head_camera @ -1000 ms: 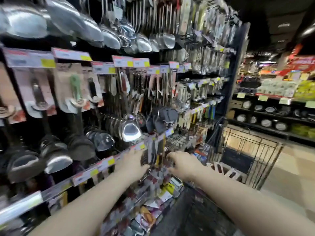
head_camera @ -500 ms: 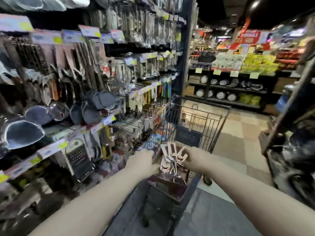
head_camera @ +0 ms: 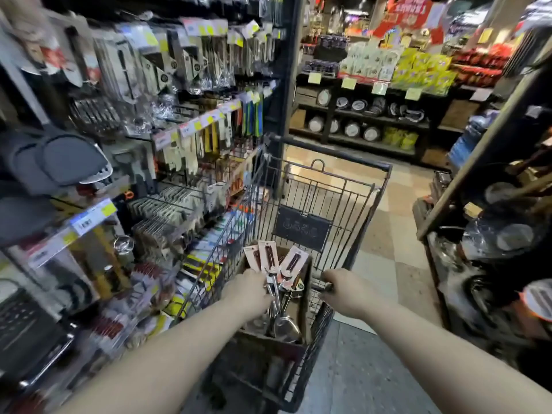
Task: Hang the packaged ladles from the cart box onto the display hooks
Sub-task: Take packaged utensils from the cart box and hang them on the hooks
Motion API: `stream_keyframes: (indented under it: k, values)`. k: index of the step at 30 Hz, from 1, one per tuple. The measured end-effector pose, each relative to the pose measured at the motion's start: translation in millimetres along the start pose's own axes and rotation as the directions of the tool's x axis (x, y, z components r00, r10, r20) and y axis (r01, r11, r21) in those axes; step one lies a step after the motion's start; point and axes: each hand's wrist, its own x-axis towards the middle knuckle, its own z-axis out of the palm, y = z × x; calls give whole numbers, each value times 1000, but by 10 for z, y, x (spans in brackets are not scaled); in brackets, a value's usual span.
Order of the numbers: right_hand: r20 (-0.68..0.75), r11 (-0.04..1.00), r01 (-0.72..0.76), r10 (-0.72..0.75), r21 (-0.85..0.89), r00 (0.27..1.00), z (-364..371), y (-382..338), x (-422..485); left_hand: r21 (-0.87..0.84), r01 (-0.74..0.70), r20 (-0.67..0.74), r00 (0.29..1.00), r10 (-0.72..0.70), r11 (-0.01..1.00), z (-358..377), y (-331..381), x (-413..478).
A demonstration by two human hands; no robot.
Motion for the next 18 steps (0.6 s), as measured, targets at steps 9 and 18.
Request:
stream_keyframes:
  k: [9,18]
  values:
    - [219,995,-78,64,54,974,476,59,1082,61,77,182,979,-87,995,371,-504,978]
    - [442,990,-86,28,110,897,1175,306,2378,-48,240,269,938,-219,970,921,-678,1757]
